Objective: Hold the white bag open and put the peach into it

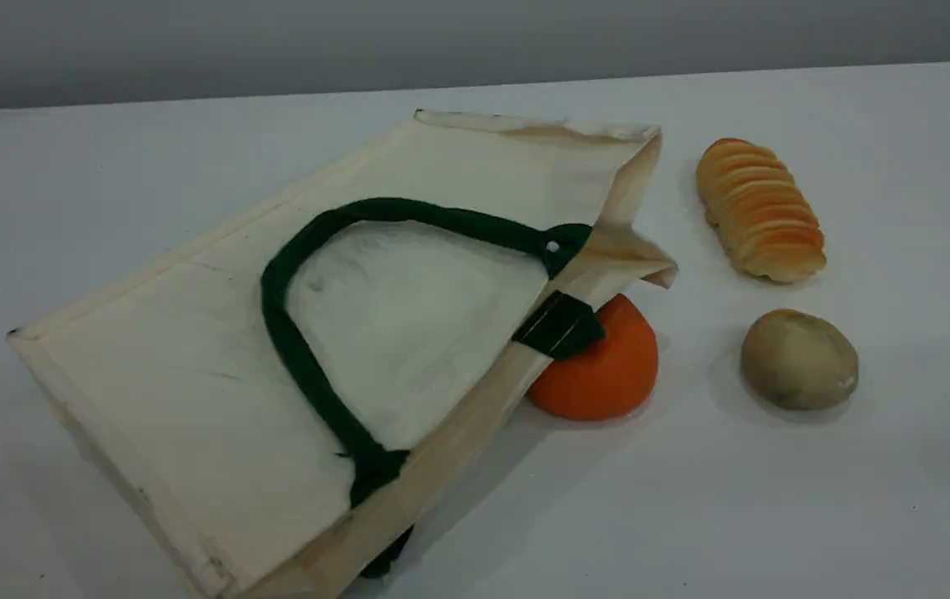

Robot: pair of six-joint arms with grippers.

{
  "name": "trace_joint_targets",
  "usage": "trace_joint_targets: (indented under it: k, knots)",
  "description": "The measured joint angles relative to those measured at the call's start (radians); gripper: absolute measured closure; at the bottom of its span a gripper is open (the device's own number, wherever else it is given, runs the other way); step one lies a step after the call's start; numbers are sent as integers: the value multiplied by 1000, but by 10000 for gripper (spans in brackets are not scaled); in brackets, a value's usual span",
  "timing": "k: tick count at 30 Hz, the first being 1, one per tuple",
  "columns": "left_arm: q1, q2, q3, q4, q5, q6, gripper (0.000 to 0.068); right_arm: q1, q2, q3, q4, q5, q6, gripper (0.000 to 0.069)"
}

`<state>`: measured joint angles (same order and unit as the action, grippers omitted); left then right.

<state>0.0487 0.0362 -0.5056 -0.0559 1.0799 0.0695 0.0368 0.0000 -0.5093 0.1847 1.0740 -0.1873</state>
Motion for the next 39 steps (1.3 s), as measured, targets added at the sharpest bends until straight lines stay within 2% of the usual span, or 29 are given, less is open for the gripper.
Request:
trace_joint_targets:
  k: [9,15,21,28,35,39]
  knots:
    - [0,-9,0,0,1,0,607,-8,0,0,1,0,0,545]
    - [0,-36,0,1,0,0,598,-117,0,0,1,0,-3,535]
    - [-12,-36,0,1,0,0,594,-158,0,0,1,0,-1,526]
    - [-12,-36,0,1,0,0,584,-156,0,0,1,0,0,519]
    - [-24,-36,0,1,0,0,575,-60,0,0,1,0,0,514]
    - [-24,-36,0,1,0,0,570,-56,0,0,1,0,-3,514]
